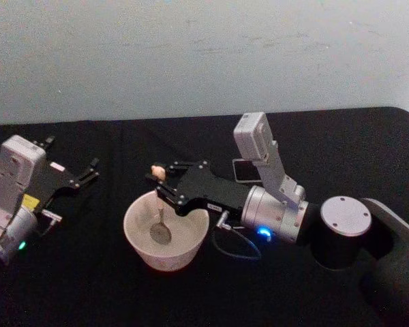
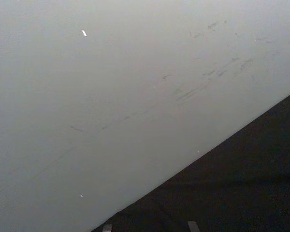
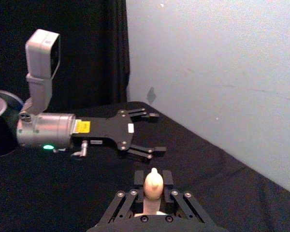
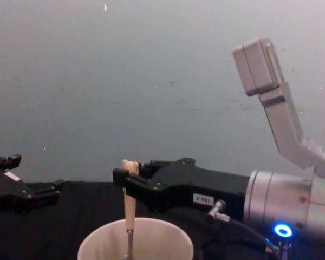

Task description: Pick up the stirring spoon with one hand, stir inside the cup, then place it back in its original position.

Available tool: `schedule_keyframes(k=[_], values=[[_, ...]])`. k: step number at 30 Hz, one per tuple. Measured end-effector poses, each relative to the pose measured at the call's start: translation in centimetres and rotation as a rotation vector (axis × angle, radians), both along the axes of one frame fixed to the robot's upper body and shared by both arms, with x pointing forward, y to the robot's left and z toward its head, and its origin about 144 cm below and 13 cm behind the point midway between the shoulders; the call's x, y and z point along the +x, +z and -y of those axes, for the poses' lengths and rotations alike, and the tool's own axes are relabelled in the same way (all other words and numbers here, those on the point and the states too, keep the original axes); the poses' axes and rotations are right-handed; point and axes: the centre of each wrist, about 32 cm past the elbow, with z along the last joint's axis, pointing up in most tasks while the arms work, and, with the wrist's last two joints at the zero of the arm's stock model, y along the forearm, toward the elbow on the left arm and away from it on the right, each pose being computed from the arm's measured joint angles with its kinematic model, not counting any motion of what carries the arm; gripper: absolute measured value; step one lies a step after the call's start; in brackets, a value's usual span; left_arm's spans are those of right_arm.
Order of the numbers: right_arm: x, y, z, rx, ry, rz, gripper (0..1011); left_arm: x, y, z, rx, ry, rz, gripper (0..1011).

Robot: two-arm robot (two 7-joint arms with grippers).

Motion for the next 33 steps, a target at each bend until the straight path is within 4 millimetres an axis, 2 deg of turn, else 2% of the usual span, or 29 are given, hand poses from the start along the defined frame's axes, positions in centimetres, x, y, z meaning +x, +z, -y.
schedule_keyframes(k=[10,20,28,33], values=[[1.0,0.2,0.5,0.004,-0.047,0.016,215,0.0,0.0,0.0,0.0,0.0,0.0,1001],[1.3,0.2,2.3,-0.005,-0.076,0.03,215,0.0,0.0,0.0,0.0,0.0,0.0,1001],[0.0,0.3,4.6,-0.016,-0.039,0.041,215,0.0,0.0,0.0,0.0,0.0,0.0,1001],[-1.0,0.4,5.3,-0.015,-0.007,0.039,215,0.0,0.0,0.0,0.0,0.0,0.0,1001]])
